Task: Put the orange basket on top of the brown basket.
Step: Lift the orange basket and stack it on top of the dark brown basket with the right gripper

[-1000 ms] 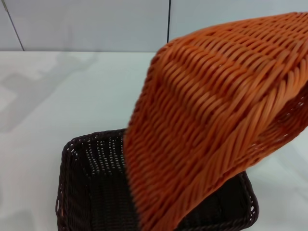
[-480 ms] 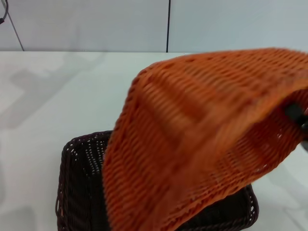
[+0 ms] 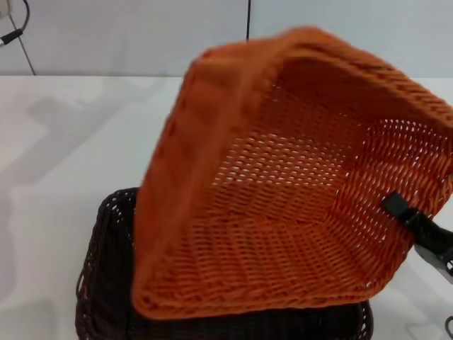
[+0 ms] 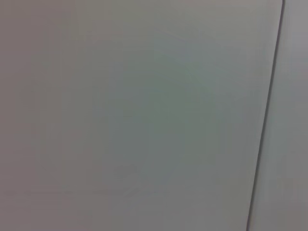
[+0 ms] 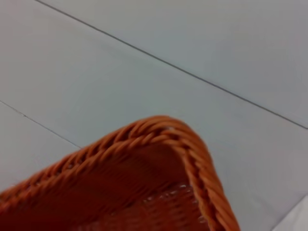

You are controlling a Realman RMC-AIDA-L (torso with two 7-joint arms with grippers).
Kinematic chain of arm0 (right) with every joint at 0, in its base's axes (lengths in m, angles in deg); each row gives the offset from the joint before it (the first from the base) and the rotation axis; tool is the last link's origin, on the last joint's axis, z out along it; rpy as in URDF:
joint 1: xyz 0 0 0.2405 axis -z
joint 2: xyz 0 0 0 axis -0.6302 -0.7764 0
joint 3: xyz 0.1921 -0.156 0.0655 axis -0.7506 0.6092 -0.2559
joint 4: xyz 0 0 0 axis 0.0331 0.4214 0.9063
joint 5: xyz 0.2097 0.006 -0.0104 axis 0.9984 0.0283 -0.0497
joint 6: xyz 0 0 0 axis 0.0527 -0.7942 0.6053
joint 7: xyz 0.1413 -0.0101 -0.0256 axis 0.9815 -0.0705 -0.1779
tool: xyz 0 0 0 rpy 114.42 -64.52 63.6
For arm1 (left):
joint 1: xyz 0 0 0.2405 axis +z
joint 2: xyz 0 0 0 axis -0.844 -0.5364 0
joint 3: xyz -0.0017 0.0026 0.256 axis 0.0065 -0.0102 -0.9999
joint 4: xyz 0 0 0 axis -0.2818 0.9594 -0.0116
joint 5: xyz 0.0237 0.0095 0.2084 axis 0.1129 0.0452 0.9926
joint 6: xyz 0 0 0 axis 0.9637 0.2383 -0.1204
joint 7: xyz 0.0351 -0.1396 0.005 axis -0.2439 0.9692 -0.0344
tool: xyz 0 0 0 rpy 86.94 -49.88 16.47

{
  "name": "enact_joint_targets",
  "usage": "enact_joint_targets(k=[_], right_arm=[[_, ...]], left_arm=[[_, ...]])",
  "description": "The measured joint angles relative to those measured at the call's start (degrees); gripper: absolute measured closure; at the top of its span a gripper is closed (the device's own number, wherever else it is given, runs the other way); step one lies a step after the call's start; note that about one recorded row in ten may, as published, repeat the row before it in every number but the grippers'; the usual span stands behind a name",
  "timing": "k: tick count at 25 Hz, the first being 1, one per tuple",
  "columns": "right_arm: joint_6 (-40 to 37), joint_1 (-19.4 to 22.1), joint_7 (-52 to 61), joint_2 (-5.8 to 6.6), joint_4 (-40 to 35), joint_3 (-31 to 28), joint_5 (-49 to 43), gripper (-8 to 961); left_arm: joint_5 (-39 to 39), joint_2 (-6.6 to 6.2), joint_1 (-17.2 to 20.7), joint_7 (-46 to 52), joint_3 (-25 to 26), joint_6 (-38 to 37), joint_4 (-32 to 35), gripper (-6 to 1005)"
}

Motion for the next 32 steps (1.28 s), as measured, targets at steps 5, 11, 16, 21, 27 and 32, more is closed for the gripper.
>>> enact_joint_targets(k=[5, 11, 16, 21, 27, 32], right_arm=[[-0.15, 0.05, -0.02, 0.04, 0.38, 0.04, -0.09, 801], [-2.07, -1.66, 0.34, 0.26, 0.38, 0.10, -0.12, 802], [-6.09, -2.68, 4.02, 0.47, -0.36, 0.32, -0.18, 802], [-8.04, -1.26, 6.10, 0.37, -0.91, -0.24, 0.17, 802], [-7.78, 0.35, 3.69, -0.03, 1.64, -1.81, 0.69, 802], [-4.80, 0.95, 0.74, -0.05, 2.50, -2.05, 0.69, 802]], left_arm=[[0.00, 0.18, -0.36, 0.00, -0.14, -0.16, 0.19, 140], [0.00, 0.28, -0.45, 0.00, -0.15, -0.40, 0.27, 140], [-0.01, 0.35, -0.45, 0.00, -0.15, -1.11, 0.70, 140], [-0.01, 0.35, -0.82, -0.01, -0.16, -1.43, 1.04, 140], [0.91, 0.35, -1.31, -0.15, -0.16, -1.84, 1.64, 140], [1.25, 0.35, -1.49, -0.17, -0.45, -2.17, 1.64, 140]])
